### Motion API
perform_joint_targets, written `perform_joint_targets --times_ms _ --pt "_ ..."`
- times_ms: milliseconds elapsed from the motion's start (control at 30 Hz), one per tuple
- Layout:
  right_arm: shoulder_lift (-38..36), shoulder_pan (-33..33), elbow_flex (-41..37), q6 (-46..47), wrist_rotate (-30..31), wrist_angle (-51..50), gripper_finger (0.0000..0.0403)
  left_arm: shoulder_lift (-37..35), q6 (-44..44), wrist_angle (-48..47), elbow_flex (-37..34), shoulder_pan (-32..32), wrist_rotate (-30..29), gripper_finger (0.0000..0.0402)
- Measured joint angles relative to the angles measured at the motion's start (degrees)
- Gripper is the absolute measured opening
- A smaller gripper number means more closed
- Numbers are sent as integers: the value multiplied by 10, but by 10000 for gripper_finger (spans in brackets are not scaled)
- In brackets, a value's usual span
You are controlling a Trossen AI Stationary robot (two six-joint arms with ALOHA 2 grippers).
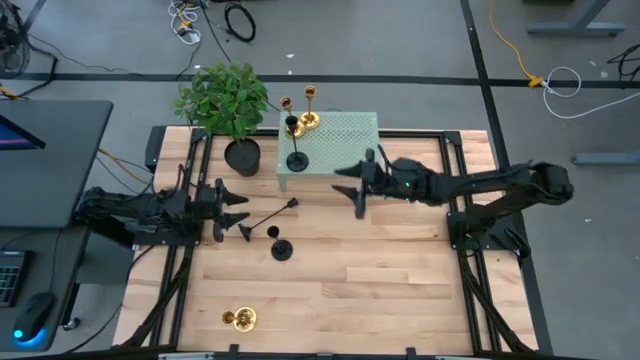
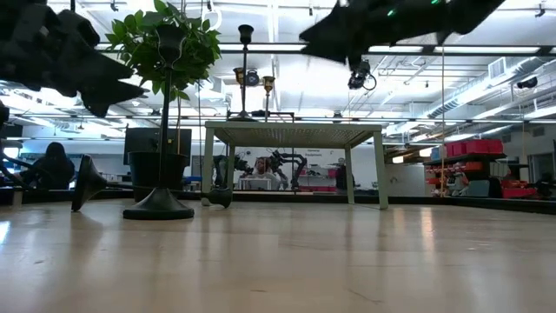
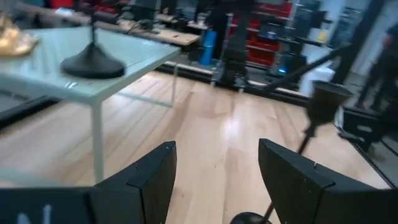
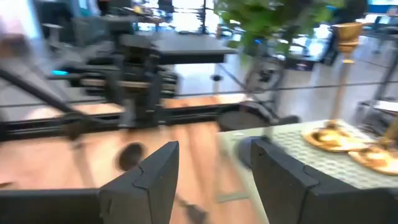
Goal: Pick & Place candle stick holders
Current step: Put the top black candle holder on the shelf
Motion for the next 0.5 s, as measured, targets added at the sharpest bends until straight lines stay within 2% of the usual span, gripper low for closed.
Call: perform_joint_targets --times_ms 233,500 --pt "-50 82 -40 12 2 -4 199 69 -74 7 0 0 -43 227" --pt "-61 148 -50 14 54 -36 199 190 -130 2 42 3 -68 227"
